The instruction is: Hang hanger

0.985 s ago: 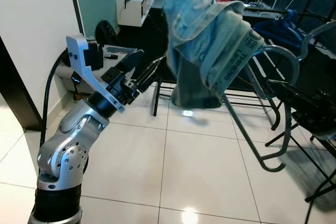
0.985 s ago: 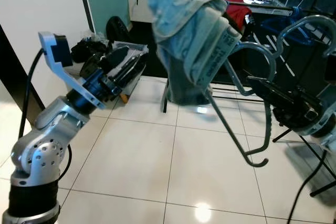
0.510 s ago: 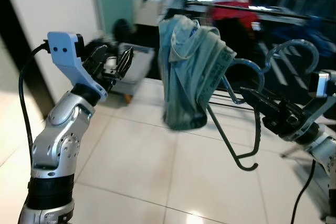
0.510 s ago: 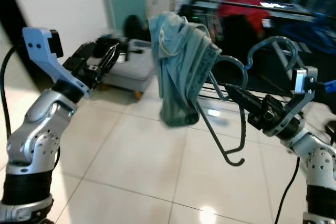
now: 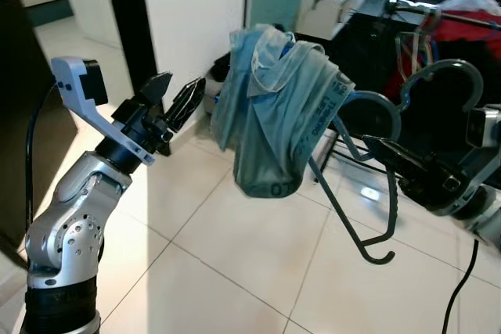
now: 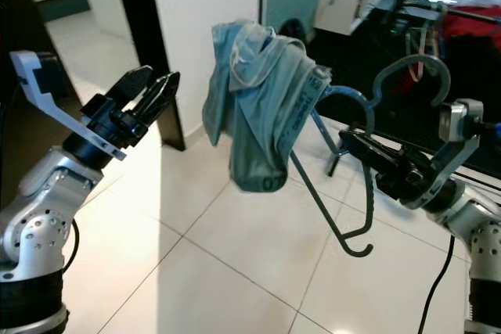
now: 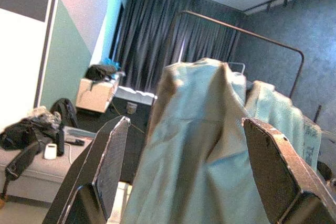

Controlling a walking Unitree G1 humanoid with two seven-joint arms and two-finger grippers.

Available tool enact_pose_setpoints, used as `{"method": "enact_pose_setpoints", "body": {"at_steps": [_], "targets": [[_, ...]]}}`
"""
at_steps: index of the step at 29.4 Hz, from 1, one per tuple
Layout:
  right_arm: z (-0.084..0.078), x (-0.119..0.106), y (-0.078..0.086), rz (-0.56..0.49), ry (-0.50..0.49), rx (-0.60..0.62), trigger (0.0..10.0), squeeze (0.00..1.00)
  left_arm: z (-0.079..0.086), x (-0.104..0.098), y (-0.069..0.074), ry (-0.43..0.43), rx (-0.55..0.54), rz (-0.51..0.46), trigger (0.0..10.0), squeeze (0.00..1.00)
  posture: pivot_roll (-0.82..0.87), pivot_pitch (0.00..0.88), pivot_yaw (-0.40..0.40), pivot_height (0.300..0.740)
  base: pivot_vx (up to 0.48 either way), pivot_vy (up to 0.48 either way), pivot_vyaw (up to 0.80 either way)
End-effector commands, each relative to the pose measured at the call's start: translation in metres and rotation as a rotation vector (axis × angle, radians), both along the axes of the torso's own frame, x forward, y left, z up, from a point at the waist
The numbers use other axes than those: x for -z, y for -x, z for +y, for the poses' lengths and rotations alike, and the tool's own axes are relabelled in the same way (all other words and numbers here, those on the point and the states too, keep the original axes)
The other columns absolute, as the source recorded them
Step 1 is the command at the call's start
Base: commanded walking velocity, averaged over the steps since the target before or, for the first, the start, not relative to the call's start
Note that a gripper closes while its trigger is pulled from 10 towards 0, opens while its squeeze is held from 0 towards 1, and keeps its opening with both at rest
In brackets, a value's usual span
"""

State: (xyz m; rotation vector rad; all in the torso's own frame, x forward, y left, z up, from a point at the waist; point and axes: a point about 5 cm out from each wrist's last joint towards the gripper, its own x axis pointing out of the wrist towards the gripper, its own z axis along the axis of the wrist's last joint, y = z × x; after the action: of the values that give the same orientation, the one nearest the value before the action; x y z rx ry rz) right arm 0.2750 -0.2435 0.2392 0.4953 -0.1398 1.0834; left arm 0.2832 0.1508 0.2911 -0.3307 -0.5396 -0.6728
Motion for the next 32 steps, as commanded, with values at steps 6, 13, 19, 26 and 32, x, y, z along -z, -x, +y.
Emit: {"method": "enact_pose_setpoints", "body": {"at_steps": [6, 13, 19, 26, 32], "targets": [[0.006, -0.004, 0.002, 0.002, -0.02, -0.005, 10.0, 0.0, -0.03, -0.011, 0.009, -0.096, 0.073, -0.056, 10.0, 0.0, -0.02, 0.071, -0.077, 0.74, 0.0, 0.0, 0.0], [0.011, -0.008, 0.005, -0.01, -0.022, -0.02, 10.0, 0.0, -0.048, -0.001, 0.01, -0.214, 0.037, -0.06, 10.0, 0.0, -0.02, 0.077, -0.075, 0.74, 0.0, 0.0, 0.0], [0.014, -0.011, 0.005, -0.019, -0.034, -0.026, 10.0, 0.0, -0.047, -0.006, 0.002, -0.303, -0.151, -0.113, 10.0, 0.0, -0.01, 0.075, -0.076, 0.74, 0.0, 0.0, 0.0], [0.015, -0.015, 0.005, -0.03, -0.041, -0.035, 10.0, 0.0, -0.043, -0.007, -0.002, -0.316, -0.255, -0.127, 10.0, 0.0, -0.02, 0.075, -0.076, 0.74, 0.0, 0.0, 0.0], [0.016, -0.016, 0.006, -0.034, -0.045, -0.046, 10.0, 0.0, -0.044, -0.006, -0.004, -0.332, -0.284, -0.133, 10.0, 0.0, -0.02, 0.067, -0.075, 0.74, 0.0, 0.0, 0.0]]}}
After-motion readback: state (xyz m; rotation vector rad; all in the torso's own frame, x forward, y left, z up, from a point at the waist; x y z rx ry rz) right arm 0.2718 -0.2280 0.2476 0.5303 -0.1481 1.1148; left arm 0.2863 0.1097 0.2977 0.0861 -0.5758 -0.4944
